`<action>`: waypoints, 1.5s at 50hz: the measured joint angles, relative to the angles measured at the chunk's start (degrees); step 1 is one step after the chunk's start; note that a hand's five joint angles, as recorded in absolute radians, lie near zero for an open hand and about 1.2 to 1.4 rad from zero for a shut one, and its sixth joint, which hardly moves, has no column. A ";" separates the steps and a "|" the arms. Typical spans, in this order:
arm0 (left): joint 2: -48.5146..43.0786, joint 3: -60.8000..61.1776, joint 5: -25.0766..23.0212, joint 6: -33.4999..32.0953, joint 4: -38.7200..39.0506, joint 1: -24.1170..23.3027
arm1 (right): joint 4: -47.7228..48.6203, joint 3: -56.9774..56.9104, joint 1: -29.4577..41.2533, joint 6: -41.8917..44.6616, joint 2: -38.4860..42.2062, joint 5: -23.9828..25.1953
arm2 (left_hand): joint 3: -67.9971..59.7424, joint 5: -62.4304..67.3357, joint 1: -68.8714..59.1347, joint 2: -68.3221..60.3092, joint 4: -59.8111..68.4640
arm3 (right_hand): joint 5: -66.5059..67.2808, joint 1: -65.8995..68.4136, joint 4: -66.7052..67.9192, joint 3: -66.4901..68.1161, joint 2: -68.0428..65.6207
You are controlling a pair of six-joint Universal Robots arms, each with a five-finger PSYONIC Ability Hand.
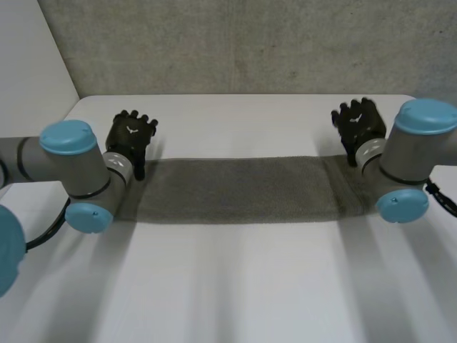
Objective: Fold the towel.
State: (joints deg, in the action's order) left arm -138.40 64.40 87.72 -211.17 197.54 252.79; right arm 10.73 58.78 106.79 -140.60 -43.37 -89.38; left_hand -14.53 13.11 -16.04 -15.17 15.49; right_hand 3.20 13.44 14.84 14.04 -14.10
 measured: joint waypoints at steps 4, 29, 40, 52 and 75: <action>4.52 4.12 0.01 0.57 0.29 0.44 | 1.90 4.94 -0.29 -1.02 -6.59 0.00 | 0.00 0.00 0.00 0.00 0.00 | 0.00 -0.05 0.00 0.00 0.00; 35.28 39.57 -10.48 16.97 0.65 2.31 | -8.89 30.24 -5.18 -4.89 -20.44 6.07 | 0.00 0.00 0.00 0.00 0.00 | 11.57 10.04 8.92 8.96 -8.56; 34.99 41.76 -10.26 20.76 2.42 2.53 | -1.21 30.06 -8.74 -5.23 -13.94 7.92 | 0.01 0.00 0.00 0.00 0.01 | 17.94 17.38 15.77 16.70 -16.43; 34.60 42.18 -9.97 20.45 4.39 2.53 | -0.09 26.90 -9.97 -4.74 -9.09 7.53 | 0.01 0.00 0.01 0.00 0.01 | 58.92 58.88 57.10 57.54 -58.47; 34.72 42.26 -9.78 20.21 4.63 2.51 | -2.78 21.21 -24.58 6.44 -11.24 1.97 | 0.01 0.00 0.02 0.00 0.00 | 63.26 62.82 62.11 61.61 -60.88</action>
State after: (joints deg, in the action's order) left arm -103.67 106.67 77.94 -190.96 202.17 255.30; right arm 7.95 79.99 82.20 -134.16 -54.61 -87.41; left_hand -14.51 13.11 -16.02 -15.17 15.50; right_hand 66.45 76.27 76.95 75.65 -74.98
